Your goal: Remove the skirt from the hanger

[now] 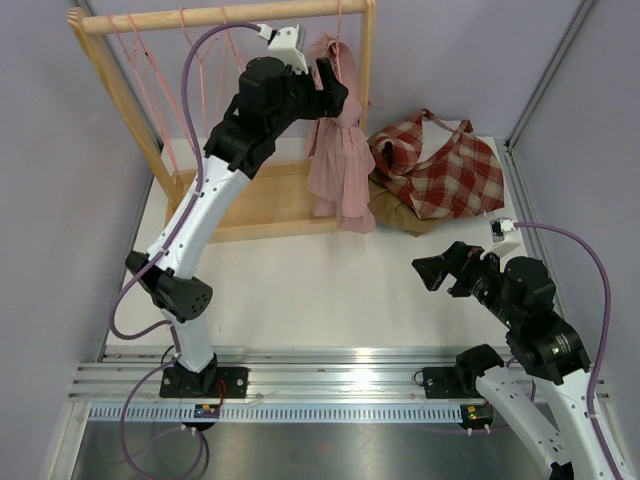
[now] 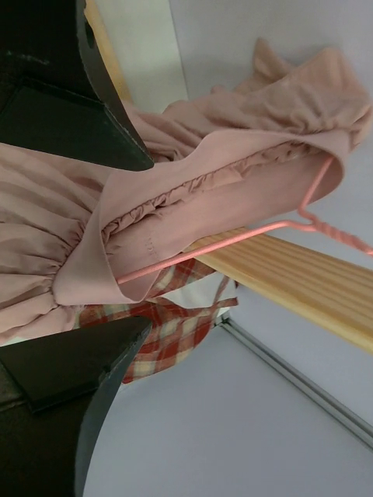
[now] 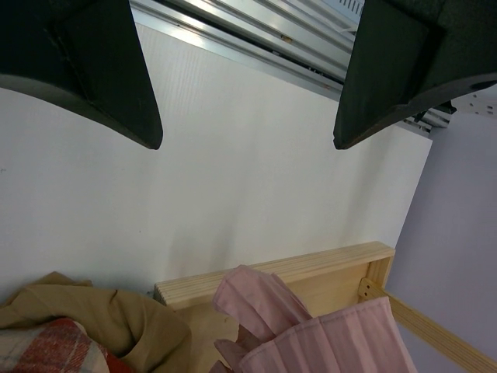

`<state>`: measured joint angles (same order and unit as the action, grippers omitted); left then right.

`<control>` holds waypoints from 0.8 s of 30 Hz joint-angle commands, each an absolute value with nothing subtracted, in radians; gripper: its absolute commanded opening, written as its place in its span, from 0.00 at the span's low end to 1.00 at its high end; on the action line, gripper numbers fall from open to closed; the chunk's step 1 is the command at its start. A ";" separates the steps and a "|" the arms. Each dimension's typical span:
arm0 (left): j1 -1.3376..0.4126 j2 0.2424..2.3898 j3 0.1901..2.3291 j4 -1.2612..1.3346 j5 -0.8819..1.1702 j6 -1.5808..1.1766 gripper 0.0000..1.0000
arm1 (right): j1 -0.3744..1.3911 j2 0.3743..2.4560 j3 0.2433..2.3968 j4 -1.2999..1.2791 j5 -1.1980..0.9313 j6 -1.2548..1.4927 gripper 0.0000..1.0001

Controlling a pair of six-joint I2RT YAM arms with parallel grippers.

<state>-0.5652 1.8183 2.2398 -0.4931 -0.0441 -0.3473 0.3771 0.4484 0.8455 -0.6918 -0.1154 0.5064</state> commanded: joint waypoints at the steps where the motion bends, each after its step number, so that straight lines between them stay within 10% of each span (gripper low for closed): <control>1: -0.574 1.847 2.290 -0.376 0.018 -0.385 0.79 | 0.382 0.440 0.887 -0.701 -0.106 0.485 0.99; 12: -0.595 1.908 2.243 -0.259 0.005 -0.419 0.67 | 0.382 0.423 0.888 -0.712 -0.121 0.482 1.00; 16: -0.597 1.927 2.270 -0.274 -0.023 -0.420 0.45 | 0.380 0.420 0.888 -0.710 -0.121 0.482 1.00; 24: -0.597 1.942 2.286 -0.324 -0.055 -0.408 0.45 | 0.382 0.420 0.887 -0.712 -0.120 0.482 1.00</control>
